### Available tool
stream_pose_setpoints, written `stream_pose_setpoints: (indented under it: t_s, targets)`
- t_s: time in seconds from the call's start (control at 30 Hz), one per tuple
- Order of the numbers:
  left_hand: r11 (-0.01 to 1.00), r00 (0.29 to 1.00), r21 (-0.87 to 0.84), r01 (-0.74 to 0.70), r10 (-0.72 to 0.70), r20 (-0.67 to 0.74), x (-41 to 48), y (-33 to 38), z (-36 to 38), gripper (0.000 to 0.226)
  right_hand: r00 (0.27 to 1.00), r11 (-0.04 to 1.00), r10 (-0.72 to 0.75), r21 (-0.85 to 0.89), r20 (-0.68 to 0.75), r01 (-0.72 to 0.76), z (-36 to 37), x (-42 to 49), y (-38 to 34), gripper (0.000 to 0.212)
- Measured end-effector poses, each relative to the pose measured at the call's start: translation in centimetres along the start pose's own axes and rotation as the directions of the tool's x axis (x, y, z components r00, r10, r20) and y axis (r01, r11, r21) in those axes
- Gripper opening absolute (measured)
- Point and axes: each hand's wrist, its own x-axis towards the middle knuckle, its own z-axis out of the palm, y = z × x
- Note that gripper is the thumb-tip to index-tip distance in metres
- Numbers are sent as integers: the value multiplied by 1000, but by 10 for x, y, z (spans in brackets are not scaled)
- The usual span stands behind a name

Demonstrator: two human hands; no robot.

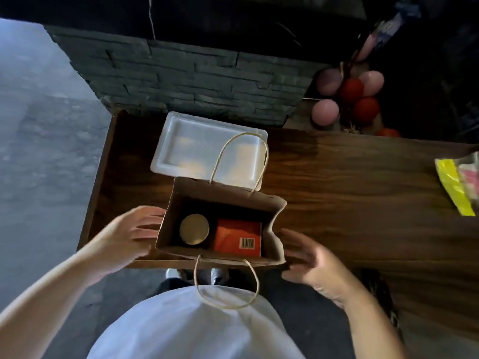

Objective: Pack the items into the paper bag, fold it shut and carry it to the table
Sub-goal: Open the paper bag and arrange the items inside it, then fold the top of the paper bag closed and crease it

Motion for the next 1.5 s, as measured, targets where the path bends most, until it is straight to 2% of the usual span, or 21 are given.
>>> stream_pose_setpoints:
  t_s: [0.1, 0.2, 0.27, 0.37, 0.5, 0.57, 0.67, 0.8, 0.83, 0.9, 0.93, 1.0, 1.07, 1.1, 1.13, 1.17, 1.23, 1.27, 1.33, 1.4, 1.5]
  targets:
    - [985, 996, 159, -70, 77, -36, 1, 1, 27, 53, 991, 998, -35, 46, -130, 41, 42, 22, 12, 67]
    - [973, 991, 223, -64, 88, -99, 3, -8, 40, 64, 957, 990, -103, 69, -272, 126, 68, 36, 15, 48]
    - [940, 971, 307, -149, 198, -135, -1, -14, 33, 58, 928, 969, -167, 119, -333, 217, 70, 37, 15, 45]
    - [888, 940, 387, -249, 319, -125, -6, -18, 18, 52, 904, 934, -273, 136, -330, 332, 64, 28, 13, 41]
    - [835, 938, 463, -298, 345, -17, 1, -20, 10, 52, 907, 932, -310, 95, -285, 349, 57, 24, 10, 34]
    - [808, 910, 455, -374, 414, 12, 6, -17, 14, 43, 897, 930, -347, 23, -273, 366, 56, 25, 7, 27]
    - [773, 862, 457, -439, 506, -28, 7, -14, 18, 22, 883, 929, -360, -28, -301, 370, 54, 23, 3, 26]
    - [741, 805, 450, -498, 588, -77, 3, -10, 15, 21, 890, 932, -356, -33, -287, 362, 57, 16, -7, 22]
    - [750, 803, 432, -500, 589, -93, 1, -9, 14, 21, 893, 939, -343, -67, -290, 338, 57, 12, -11, 24]
    - [766, 802, 404, -500, 585, -117, -1, -10, 15, 20, 884, 933, -333, -251, -327, 259, 53, 0, -25, 32]
    - [768, 799, 400, -500, 587, -127, -2, -11, 17, 20, 859, 902, -372, -355, -352, 246, 51, -8, -35, 36]
    - [767, 789, 397, -504, 596, -150, -4, -13, 22, 18, 755, 789, -548, -522, -361, 323, 55, -24, -64, 42]
    - [776, 784, 389, -497, 594, -183, -3, -15, 26, 19, 647, 638, -718, -616, -258, 462, 74, -30, -100, 38]
    - [773, 777, 391, -499, 599, -193, -3, -15, 27, 19, 629, 568, -760, -636, -162, 522, 88, -29, -117, 34]
    - [763, 766, 395, -511, 613, -195, -2, -16, 28, 20, 647, 517, -761, -647, -48, 560, 102, -24, -132, 31]
    - [752, 752, 396, -527, 630, -193, -3, -16, 29, 20, 697, 481, -714, -674, 71, 561, 117, -17, -145, 32]
    - [738, 731, 395, -548, 651, -203, -3, -17, 32, 19, 804, 356, -532, -791, 265, 497, 144, 2, -160, 31]
    - [733, 720, 400, -550, 659, -218, -2, -17, 33, 18, 826, 267, -470, -841, 313, 471, 154, 13, -161, 26]
    - [737, 702, 386, -555, 664, -258, 0, -20, 34, 14, 826, 145, -446, -883, 344, 446, 166, 27, -160, 15]
    - [754, 705, 366, -546, 649, -284, 8, -29, 35, 5, 808, 116, -481, -889, 339, 442, 168, 34, -158, 15]
    - [770, 757, 445, -458, 600, -260, 24, -53, 39, 4, 779, 93, -526, -887, 342, 452, 167, 39, -157, 14]
